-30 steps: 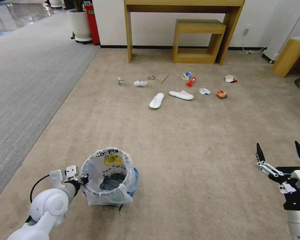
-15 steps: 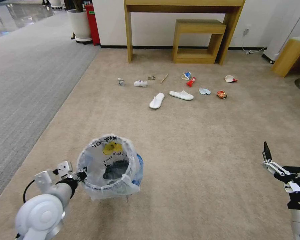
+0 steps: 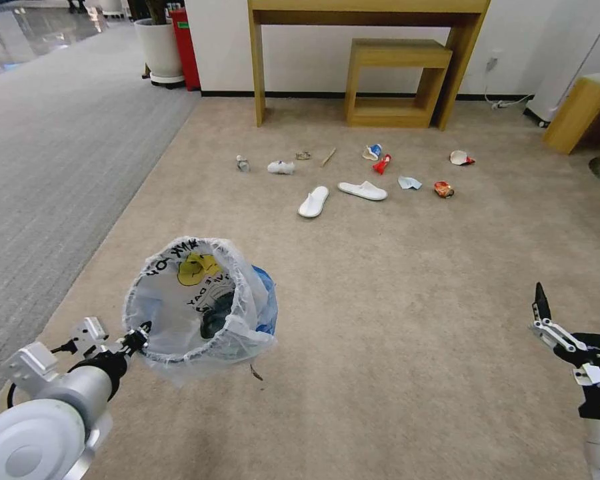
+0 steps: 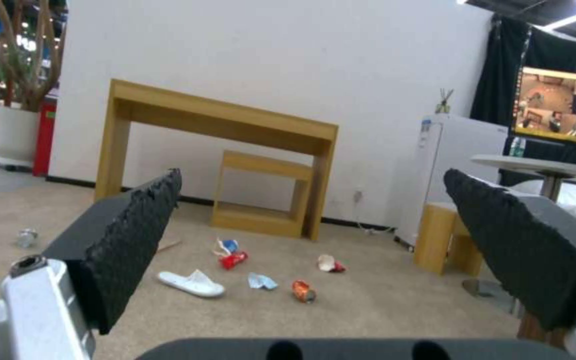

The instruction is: Pick up the trash bin and place the garbage on the floor into it.

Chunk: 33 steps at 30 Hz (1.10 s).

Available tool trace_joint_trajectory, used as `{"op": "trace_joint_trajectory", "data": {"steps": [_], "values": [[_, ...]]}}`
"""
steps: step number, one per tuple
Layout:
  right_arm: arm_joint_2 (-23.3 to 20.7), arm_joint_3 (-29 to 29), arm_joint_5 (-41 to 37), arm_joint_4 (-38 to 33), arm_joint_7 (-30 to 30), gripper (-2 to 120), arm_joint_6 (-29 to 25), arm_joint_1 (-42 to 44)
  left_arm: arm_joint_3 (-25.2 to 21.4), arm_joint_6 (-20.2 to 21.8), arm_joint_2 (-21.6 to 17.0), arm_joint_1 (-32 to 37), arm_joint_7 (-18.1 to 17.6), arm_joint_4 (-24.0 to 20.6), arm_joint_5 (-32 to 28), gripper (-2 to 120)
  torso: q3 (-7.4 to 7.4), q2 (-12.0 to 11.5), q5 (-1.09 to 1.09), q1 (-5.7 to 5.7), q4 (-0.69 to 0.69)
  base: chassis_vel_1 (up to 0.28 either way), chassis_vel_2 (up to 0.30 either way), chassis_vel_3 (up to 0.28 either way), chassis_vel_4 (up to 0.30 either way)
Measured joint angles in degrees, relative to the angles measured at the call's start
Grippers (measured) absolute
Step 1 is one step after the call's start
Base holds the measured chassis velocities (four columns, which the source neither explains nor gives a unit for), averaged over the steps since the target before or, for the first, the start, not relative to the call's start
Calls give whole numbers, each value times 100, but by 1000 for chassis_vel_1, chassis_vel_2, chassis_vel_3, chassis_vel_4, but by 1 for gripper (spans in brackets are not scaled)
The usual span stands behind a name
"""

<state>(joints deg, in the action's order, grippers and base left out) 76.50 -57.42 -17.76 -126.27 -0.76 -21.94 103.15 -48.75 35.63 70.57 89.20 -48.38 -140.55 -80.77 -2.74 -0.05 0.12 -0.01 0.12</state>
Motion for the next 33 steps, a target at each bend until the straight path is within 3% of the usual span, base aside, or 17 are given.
{"op": "trace_joint_trajectory", "data": {"steps": [8, 10, 16, 33], "values": [[74, -25, 84, -22, 0, 100, -48, 25, -34, -69, -13, 128, -326, -66, -15, 0, 0, 0, 0, 0, 0, 0, 0, 0, 0], [77, -25, 110, -26, 0, 100, -48, 27, 14, -76, -41, 74, -599, -18, -5, 0, 0, 0, 0, 0, 0, 0, 0, 0, 0], [86, -17, 175, -16, -13, 100, -48, 30, 280, -68, -95, -6, -972, 44, 92, 0, 0, 0, 0, 0, 0, 0, 0, 0, 0], [98, -23, 310, -92, -71, 100, -47, 83, 675, -42, -45, -2, -1172, -110, 361, 0, 0, 1, -1, 0, 0, 0, 0, 0, 0]]}}
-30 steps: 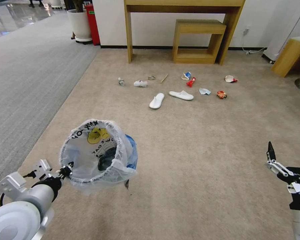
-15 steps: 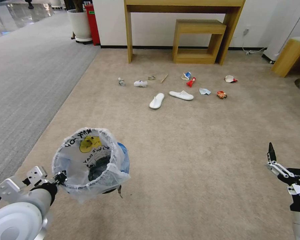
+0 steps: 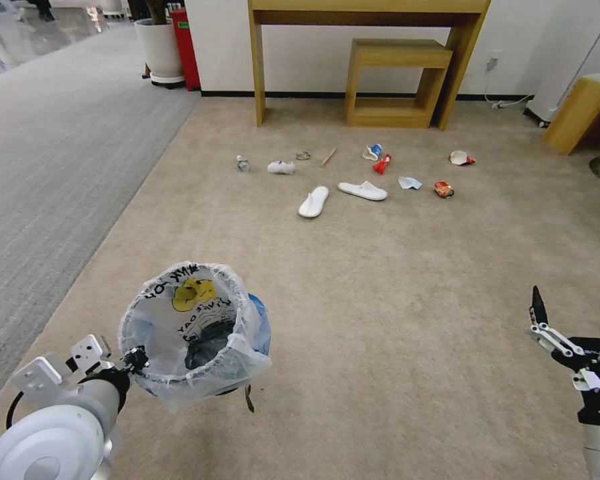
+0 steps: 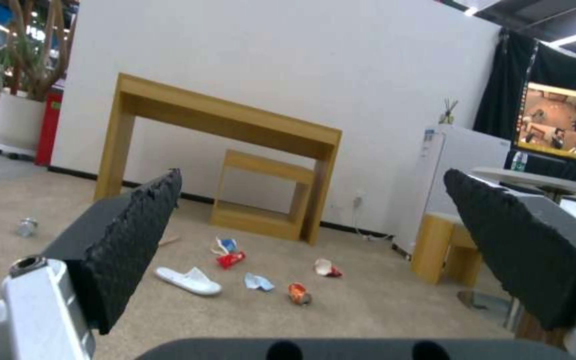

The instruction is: Pick up the trash bin and place the garbage on the floor into it.

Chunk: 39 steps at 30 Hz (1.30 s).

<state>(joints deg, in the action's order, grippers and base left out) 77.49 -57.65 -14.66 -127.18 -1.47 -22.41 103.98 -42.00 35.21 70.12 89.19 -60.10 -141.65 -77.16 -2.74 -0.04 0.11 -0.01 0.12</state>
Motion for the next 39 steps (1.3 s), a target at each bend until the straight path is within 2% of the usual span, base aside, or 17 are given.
{"op": "trace_joint_trajectory", "data": {"steps": [39], "values": [[84, -14, 48, -66, -68, 100, -41, 38, 133, 16, 44, 144, -3, -161, 100, 0, 0, 0, 0, 1, 0, 0, 3, 1, -2]]}}
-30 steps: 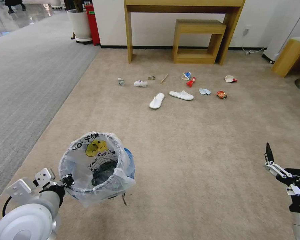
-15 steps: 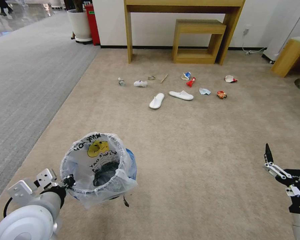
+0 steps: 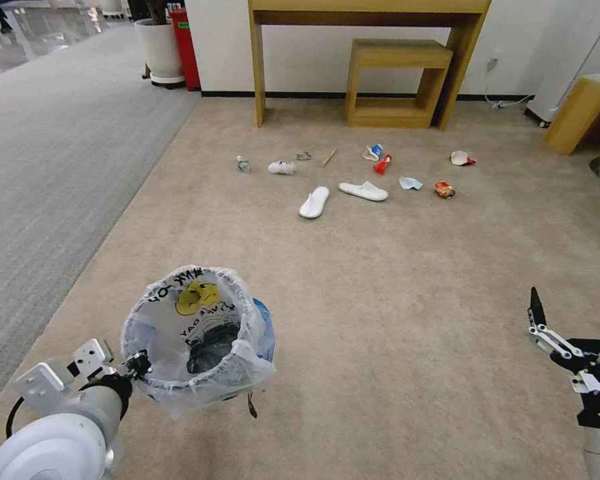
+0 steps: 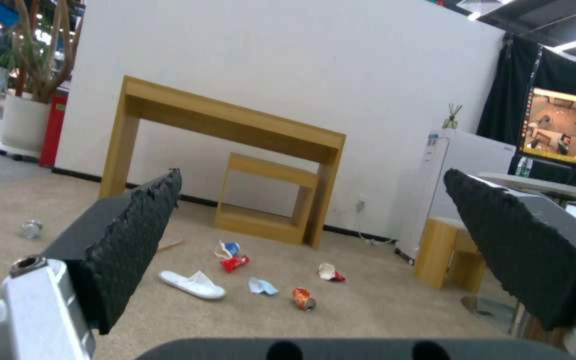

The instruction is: Pick up the trash bin and place the garbage on the floor into it.

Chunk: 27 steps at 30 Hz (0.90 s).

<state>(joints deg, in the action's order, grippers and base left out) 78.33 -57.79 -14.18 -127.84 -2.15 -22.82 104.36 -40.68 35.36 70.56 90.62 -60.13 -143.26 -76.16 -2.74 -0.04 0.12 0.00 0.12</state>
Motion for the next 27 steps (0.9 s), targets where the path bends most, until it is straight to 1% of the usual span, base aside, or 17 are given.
{"op": "trace_joint_trajectory", "data": {"steps": [5, 11, 18, 20, 22, 27], "values": [[-2, -11, -33, 15, -11, 100, -34, 0, 34, 0, 10, -19, 5, 0, 20, 0, 1, 0, 0, 0, 0, -43, 73, 32, -78], [-3, -12, -45, 26, -13, 100, -36, -18, 22, 0, 7, -18, 14, 0, 21, 0, 1, 0, 0, 0, 0, -120, 157, 116, -129], [-1, 5, -45, 52, -26, 100, -36, -35, 48, -2, 24, -8, 25, 0, 38, 0, -1, 0, 0, -1, 0, -227, 219, 225, -233], [-2, 7, -45, 53, -27, 100, -37, -37, 53, -3, 27, -7, 25, 0, 46, 0, 0, 0, -2, 0, -1, -275, 265, 256, -275], [-2, 8, -45, 57, -30, 100, -37, -37, 55, -5, 31, -5, 25, 0, 58, 0, -1, 0, 3, -1, 0, -279, 269, 286, -269], [-10, 7, -60, 59, -32, 100, -37, -39, 73, -8, 48, -4, 26, 0, 79, 0, 0, 0, -1, -1, -1, -282, 300, 278, -279]]}}
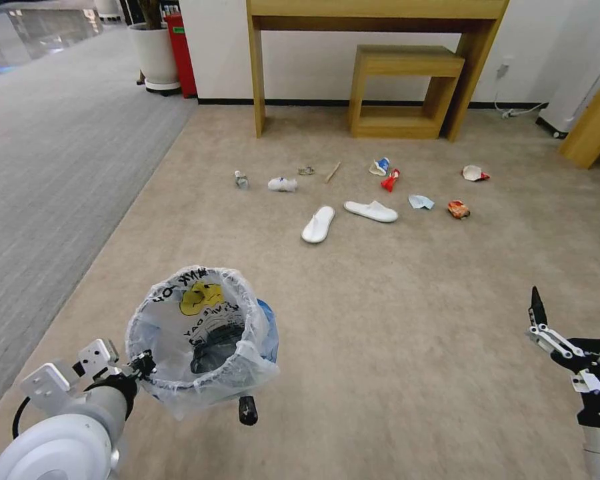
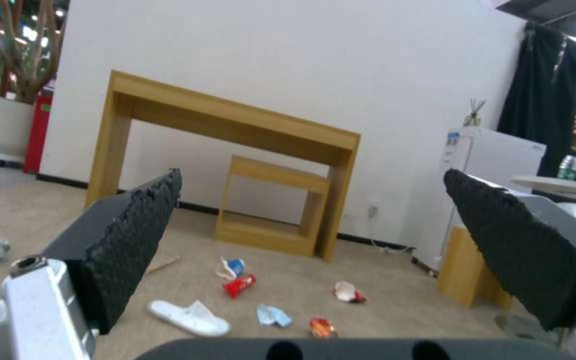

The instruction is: Pick up the trash bin and place the garbage on the floor into it.

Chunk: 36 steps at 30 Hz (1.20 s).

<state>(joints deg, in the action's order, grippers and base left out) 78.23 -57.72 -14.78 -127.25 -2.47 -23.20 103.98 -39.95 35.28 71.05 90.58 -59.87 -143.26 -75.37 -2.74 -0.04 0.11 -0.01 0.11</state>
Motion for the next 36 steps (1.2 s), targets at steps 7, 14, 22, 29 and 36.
{"op": "trace_joint_trajectory", "data": {"steps": [7, 14, 22, 29, 36], "values": [[-23, -13, -28, 14, -1, 100, -10, 6, 43, -2, 60, 15, 0, 0, 49, 0, 0, 0, 0, 0, 0, -282, 294, 284, -293], [-37, -19, -36, 18, -4, 100, -17, 9, 49, -4, 85, 31, 0, 1, 69, 0, 0, 0, 0, 0, 0, -291, 277, 289, -287], [-60, -48, -62, 14, -39, 100, -40, 29, 48, -6, 106, 56, 0, 2, 102, 0, 1, 0, -1, 1, 0, -270, 262, 275, -270], [-72, -52, -66, 24, -47, 100, -70, 40, 56, -9, 125, 75, 0, 3, 131, 0, 1, 0, 0, 1, 1, -249, 292, 243, -285], [-63, -44, -55, 22, -48, 100, -71, 45, 37, -9, 112, 93, -2, 3, 123, 0, 0, 0, 2, 1, 1, -153, 370, 151, -375]]}}
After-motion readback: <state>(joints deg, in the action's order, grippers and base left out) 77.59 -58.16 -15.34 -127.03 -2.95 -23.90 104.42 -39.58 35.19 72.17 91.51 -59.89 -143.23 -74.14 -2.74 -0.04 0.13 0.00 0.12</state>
